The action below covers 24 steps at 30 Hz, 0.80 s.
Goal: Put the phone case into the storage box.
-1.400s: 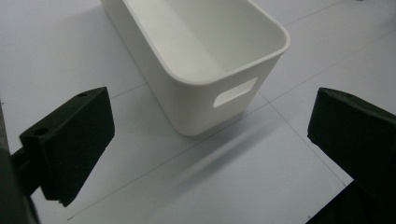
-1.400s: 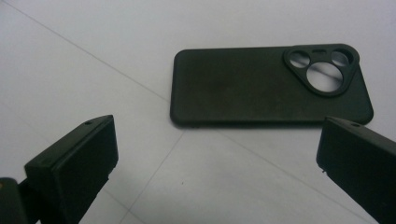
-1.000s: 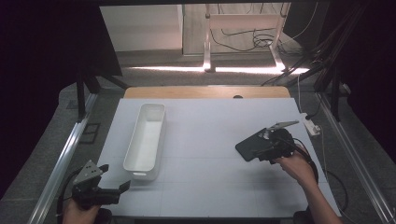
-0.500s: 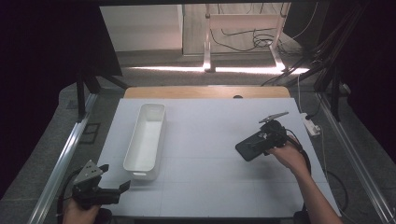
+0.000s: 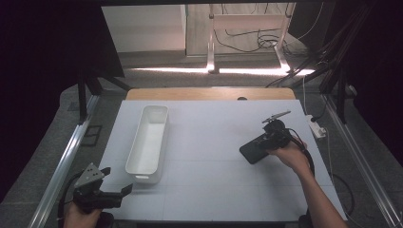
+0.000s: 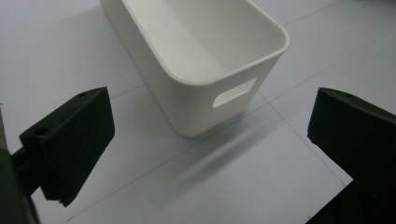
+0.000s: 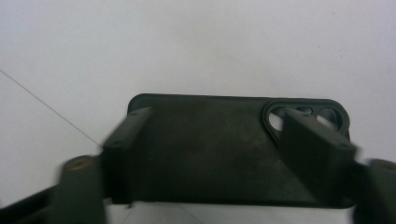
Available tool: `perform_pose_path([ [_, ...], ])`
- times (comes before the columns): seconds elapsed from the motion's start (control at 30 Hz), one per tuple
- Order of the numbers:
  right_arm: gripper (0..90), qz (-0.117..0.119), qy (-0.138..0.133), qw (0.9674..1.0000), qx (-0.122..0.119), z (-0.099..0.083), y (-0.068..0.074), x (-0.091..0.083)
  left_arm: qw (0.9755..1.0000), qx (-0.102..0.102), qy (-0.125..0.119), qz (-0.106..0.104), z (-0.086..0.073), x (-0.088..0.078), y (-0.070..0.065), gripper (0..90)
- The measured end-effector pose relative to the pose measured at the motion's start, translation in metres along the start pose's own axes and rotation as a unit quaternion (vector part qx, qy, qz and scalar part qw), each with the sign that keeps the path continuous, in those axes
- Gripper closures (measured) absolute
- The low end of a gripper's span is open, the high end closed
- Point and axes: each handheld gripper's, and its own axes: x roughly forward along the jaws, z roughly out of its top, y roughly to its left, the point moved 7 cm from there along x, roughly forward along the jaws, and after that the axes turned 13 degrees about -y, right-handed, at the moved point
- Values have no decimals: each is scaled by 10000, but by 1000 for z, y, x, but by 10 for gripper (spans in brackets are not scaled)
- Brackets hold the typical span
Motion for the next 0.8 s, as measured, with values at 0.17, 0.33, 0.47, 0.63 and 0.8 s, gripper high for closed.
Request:
perform_pose_path([
  [0.17,771,12,88,10000,-33,-2,-4,-2,10000,9,5,-5,0,0,0,13],
  [0.33,900,95,193,9998,-1,-3,-3,-3,10000,7,10,-10,0,0,0,13],
  [0.47,900,142,146,9998,-17,0,-2,0,10000,8,13,-10,0,0,0,13],
  [0.63,900,217,103,9997,-9,3,1,6,10000,19,22,0,0,1,0,13],
  [0.8,900,255,133,9996,-32,7,4,15,10000,24,21,-1,0,1,0,13],
])
